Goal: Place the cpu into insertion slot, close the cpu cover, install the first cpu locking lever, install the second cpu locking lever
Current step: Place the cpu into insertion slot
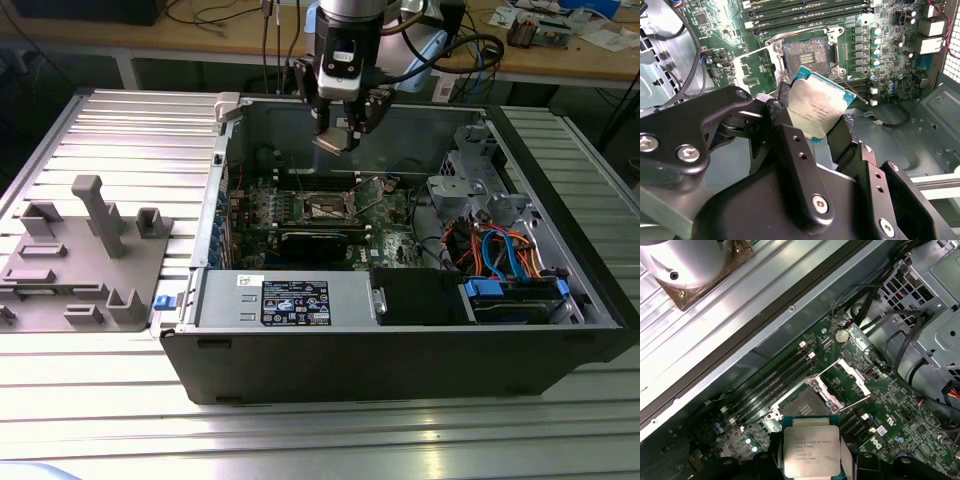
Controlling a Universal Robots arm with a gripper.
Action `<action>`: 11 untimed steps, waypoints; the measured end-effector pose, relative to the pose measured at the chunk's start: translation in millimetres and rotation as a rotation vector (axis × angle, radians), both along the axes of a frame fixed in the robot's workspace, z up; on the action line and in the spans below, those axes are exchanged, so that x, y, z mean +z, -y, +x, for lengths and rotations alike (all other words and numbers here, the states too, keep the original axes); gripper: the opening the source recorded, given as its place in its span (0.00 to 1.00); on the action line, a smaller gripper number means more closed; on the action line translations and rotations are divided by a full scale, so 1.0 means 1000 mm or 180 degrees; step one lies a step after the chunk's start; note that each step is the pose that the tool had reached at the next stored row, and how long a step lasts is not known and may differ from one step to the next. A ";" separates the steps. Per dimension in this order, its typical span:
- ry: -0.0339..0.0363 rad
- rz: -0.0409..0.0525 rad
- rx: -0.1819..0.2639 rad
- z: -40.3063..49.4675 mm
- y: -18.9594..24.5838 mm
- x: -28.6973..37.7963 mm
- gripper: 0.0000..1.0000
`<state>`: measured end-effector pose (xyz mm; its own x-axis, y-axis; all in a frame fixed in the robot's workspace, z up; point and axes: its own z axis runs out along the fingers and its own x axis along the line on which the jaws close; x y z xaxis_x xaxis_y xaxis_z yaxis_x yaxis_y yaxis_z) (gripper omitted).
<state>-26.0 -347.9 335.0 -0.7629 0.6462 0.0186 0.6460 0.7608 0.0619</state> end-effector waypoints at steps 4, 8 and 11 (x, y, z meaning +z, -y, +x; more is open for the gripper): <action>0.0000 0.0000 -0.0047 0.0000 0.0000 -0.0001 0.55; 0.0000 0.0000 -0.0102 0.0000 0.0000 -0.0001 0.55; 0.0000 0.0000 -0.0161 0.0000 0.0000 -0.0001 0.55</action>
